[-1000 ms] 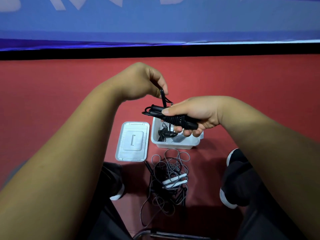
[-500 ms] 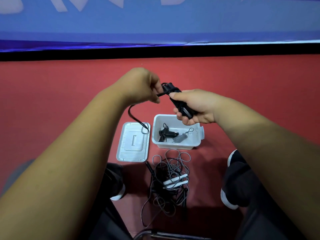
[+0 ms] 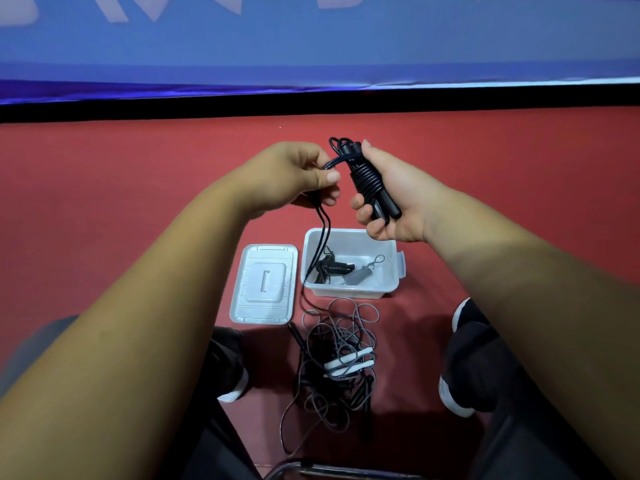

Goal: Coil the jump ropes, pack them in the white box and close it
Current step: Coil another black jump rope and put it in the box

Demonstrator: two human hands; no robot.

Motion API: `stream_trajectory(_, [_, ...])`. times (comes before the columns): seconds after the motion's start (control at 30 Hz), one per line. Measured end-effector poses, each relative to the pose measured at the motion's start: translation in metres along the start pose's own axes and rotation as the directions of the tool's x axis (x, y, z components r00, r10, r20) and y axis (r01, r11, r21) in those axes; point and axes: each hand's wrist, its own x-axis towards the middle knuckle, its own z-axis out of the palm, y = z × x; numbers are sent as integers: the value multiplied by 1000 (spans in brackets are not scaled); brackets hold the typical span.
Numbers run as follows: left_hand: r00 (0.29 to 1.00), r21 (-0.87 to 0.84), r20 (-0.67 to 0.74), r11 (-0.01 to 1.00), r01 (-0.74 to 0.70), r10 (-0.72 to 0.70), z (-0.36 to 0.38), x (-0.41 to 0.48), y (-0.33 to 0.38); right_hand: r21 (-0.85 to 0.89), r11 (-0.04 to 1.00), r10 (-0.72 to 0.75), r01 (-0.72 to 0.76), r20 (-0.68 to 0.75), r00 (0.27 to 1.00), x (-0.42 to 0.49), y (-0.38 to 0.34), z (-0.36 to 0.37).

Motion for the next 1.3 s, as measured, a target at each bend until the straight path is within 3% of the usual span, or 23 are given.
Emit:
stream_trajectory(0.17, [998, -53, 64, 998, -21, 24, -8, 1, -3, 6, 1000, -8, 8, 11, 1000, -4, -5, -4])
stream_trajectory(0.57, [998, 298, -62, 954, 18, 1, -18, 3, -12, -143, 985, -88, 98, 75, 993, -19, -2, 11])
stream_trajectory(1.1, [1000, 263, 30, 965, -18, 10, -23, 3, -17, -100, 979, -176, 180, 48, 983, -12, 0, 10])
stream_trajectory(1.3, [999, 355, -23, 934, 34, -27, -20, 2, -18, -128, 976, -153, 176, 171, 973, -14, 0, 10])
